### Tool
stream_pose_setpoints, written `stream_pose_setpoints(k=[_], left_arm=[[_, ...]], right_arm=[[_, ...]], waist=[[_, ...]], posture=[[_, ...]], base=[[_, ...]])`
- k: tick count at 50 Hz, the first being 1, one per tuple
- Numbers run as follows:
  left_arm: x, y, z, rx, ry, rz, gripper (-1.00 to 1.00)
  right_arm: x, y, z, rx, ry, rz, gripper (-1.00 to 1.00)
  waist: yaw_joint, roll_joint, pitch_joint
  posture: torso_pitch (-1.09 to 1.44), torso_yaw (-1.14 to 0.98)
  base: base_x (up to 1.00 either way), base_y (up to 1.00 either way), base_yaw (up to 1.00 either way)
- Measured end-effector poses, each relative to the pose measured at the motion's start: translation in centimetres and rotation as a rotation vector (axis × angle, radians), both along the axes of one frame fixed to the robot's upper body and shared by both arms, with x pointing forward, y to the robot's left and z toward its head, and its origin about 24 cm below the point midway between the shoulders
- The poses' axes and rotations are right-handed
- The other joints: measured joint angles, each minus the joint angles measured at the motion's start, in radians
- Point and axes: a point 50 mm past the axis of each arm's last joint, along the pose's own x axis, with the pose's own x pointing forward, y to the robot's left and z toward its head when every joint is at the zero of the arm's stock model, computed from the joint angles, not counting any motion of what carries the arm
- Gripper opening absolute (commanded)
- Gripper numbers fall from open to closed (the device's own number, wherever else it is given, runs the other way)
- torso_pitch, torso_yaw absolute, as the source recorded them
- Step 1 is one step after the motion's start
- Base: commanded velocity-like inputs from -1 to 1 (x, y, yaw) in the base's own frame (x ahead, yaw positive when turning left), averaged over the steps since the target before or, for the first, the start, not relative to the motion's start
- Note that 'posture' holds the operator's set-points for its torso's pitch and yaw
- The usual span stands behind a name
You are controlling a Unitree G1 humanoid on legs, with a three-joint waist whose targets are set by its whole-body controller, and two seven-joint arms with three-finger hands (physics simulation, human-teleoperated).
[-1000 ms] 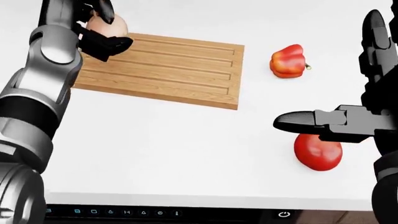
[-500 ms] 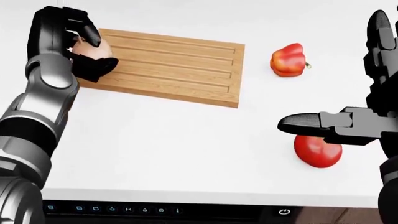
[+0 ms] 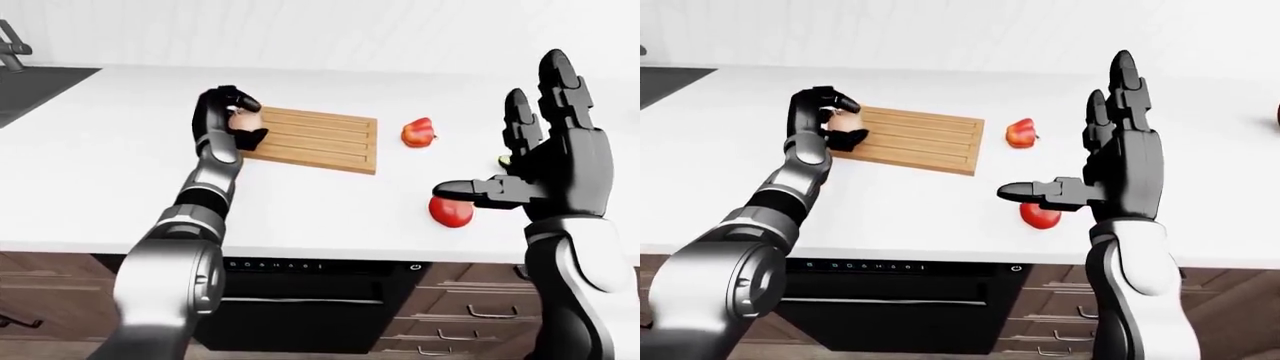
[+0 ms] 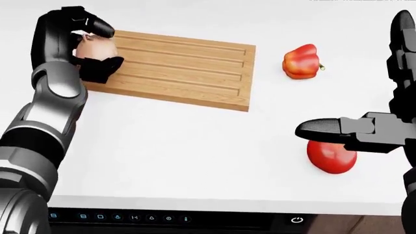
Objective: Place the avocado, onion, tomato and bell pepper on the cutting board.
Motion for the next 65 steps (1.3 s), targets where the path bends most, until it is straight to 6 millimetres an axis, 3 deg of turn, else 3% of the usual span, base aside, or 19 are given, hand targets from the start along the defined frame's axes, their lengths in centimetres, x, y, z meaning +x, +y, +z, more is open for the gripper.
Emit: stream_pose_setpoints(k=[2, 4, 8, 9, 12, 29, 47, 55, 65], left_arm=[[0.0, -0.1, -0.1, -0.002, -0.001, -0.003, -0.05], [0.0, -0.2, -0.2, -0.004, -0.004, -0.005, -0.02], [0.0, -0.6, -0.4, -0.009, -0.005, -0.015, 0.27], [0.0, -0.6, -0.4, -0.010, -0.004, -0.019, 0.62], [-0.1, -0.7, -0.6, -0.010, 0.000, -0.024, 1.00], [-0.1, -0.2, -0.6, -0.020, 0.004, -0.019, 1.00], [-0.5, 3.5, 9.2, 0.098, -0.188, -0.014, 1.00], [-5.8, 4.0, 10.8, -0.034, -0.251, -0.158, 1.00], [-11.7, 4.6, 11.9, -0.057, -0.237, -0.213, 1.00]], right_arm=[[-0.1, 0.0, 0.2, -0.001, -0.006, -0.002, 1.00], [-0.1, -0.1, 0.3, -0.003, -0.009, -0.002, 1.00], [-0.1, 0.0, 0.4, -0.004, -0.008, 0.000, 1.00], [-0.1, 0.0, 0.4, -0.004, -0.007, 0.000, 1.00], [-0.1, 0.0, 0.2, -0.002, -0.003, 0.001, 1.00], [-0.2, 0.0, -0.1, 0.000, 0.001, -0.003, 1.00], [-0.1, 0.0, 0.5, 0.006, 0.003, -0.001, 1.00], [-0.1, 0.7, 0.8, -0.075, 0.090, 0.049, 1.00], [-1.0, 1.6, 2.3, -0.261, 0.157, 0.118, 1.00]], waist=[[0.000, -0.001, -0.001], [0.000, -0.001, -0.002], [0.000, -0.002, -0.002], [0.000, -0.003, -0.002], [0.000, -0.003, -0.002], [-0.003, -0.001, -0.001], [-0.003, 0.007, 0.006], [-0.010, 0.011, 0.019], [0.000, 0.006, 0.027]], posture=[[0.00, 0.00], [0.00, 0.00], [0.00, 0.00], [0.00, 0.00], [0.00, 0.00], [0.00, 0.00], [0.00, 0.00], [0.00, 0.00], [0.00, 0.00]], base=[[0.00, 0.00, 0.00], [0.00, 0.00, 0.00], [0.00, 0.00, 0.00], [0.00, 0.00, 0.00], [0.00, 0.00, 0.00], [0.00, 0.00, 0.00], [0.00, 0.00, 0.00], [0.00, 0.00, 0.00], [0.00, 0.00, 0.00]])
